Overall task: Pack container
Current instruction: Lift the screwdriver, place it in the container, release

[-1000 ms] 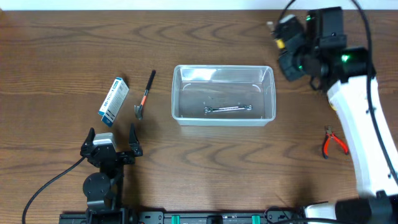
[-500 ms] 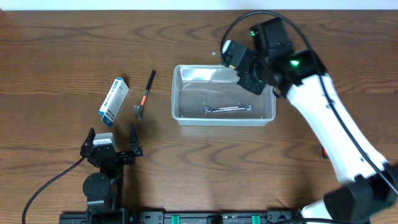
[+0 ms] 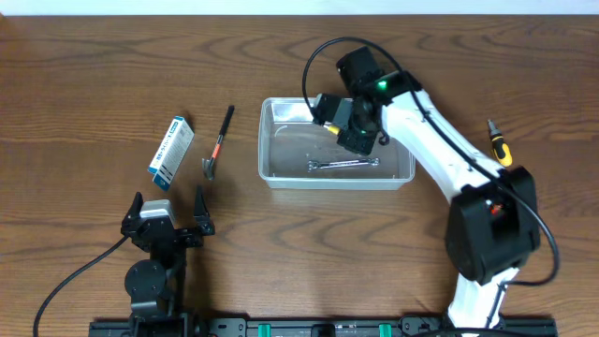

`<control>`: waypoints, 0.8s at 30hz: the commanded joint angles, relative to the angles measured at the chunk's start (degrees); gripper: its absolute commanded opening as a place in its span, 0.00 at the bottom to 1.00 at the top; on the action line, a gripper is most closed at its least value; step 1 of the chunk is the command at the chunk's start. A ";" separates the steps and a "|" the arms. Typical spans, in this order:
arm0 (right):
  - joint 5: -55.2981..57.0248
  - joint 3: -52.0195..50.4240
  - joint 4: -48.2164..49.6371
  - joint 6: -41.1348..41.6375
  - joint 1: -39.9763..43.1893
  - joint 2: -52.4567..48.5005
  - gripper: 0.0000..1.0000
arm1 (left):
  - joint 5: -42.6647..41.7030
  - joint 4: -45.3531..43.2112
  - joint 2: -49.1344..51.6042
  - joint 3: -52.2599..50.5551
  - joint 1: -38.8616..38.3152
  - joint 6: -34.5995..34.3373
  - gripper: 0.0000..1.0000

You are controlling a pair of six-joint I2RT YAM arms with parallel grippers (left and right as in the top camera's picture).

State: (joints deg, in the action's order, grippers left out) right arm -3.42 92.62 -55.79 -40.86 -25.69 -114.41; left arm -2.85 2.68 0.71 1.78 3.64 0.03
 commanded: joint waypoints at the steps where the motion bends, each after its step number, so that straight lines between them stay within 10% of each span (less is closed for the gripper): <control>1: -0.50 0.33 0.04 -0.52 -0.59 -2.62 0.11 | 0.07 0.92 0.02 -1.55 -0.24 0.35 0.98; 24: -0.50 1.14 0.74 2.78 -0.66 -6.82 0.48 | 0.04 0.92 0.02 -1.55 -0.24 0.35 0.98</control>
State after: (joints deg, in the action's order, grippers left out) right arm -3.42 92.62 -54.98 -39.97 -25.76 -122.80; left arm -2.85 2.68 0.71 1.78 3.64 0.03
